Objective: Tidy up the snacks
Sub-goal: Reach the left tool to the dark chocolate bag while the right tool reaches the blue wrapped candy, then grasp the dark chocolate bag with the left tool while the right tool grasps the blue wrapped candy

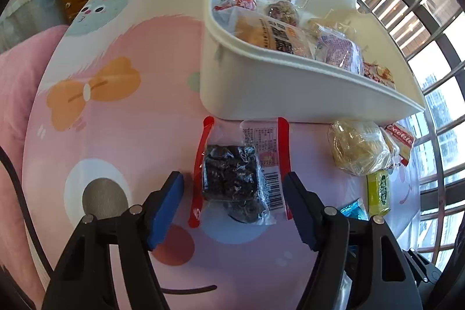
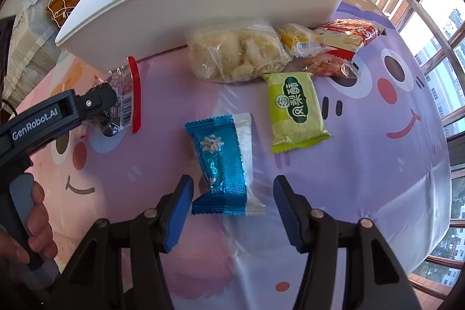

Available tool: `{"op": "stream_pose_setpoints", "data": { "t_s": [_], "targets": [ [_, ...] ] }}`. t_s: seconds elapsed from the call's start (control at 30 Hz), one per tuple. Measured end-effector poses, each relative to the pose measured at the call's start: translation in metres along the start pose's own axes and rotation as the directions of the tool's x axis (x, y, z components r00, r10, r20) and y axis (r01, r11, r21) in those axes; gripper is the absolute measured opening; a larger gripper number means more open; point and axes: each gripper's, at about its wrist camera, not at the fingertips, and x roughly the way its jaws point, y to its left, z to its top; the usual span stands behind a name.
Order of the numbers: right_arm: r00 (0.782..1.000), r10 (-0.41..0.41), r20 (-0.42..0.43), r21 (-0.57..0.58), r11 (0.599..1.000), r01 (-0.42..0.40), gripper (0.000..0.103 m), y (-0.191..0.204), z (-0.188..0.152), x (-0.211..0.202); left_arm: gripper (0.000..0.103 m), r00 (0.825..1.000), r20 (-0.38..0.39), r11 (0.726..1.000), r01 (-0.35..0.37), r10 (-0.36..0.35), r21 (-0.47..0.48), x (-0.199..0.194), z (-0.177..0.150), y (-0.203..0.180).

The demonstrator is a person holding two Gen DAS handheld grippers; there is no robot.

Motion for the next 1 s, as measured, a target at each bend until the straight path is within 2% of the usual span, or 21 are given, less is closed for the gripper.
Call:
{"op": "stream_pose_setpoints", "data": {
  "t_s": [0.1, 0.23, 0.27, 0.73, 1.0],
  "targets": [
    [1.0, -0.016, 0.011, 0.001, 1.0, 0.016, 0.057, 0.002, -0.003, 0.004, 0.059, 1.0, 0.016, 0.999, -0.009, 0.009, 0.035, 0.003, 0.003, -0.005],
    [0.999, -0.024, 0.03, -0.005, 1.0, 0.024, 0.05, 0.002, -0.003, 0.004, 0.051, 1.0, 0.027, 0.998, -0.017, 0.015, 0.064, 0.005, 0.006, -0.008],
    [0.999, -0.027, 0.033, -0.008, 1.0, 0.027, 0.05, 0.004, -0.007, 0.003, 0.044, 0.999, 0.031, 0.997, -0.017, 0.015, 0.069, 0.004, 0.006, -0.008],
    [0.998, -0.044, 0.047, -0.066, 0.997, 0.047, 0.048, 0.016, -0.01, -0.009, 0.041, 0.999, 0.043, 0.997, 0.013, -0.016, 0.078, -0.009, 0.003, 0.001],
    [0.997, 0.022, 0.068, -0.141, 0.99, -0.012, 0.048, 0.033, -0.02, -0.025, 0.041, 0.997, 0.07, 0.997, 0.011, -0.016, 0.07, -0.029, 0.003, 0.009]
  ]
}}
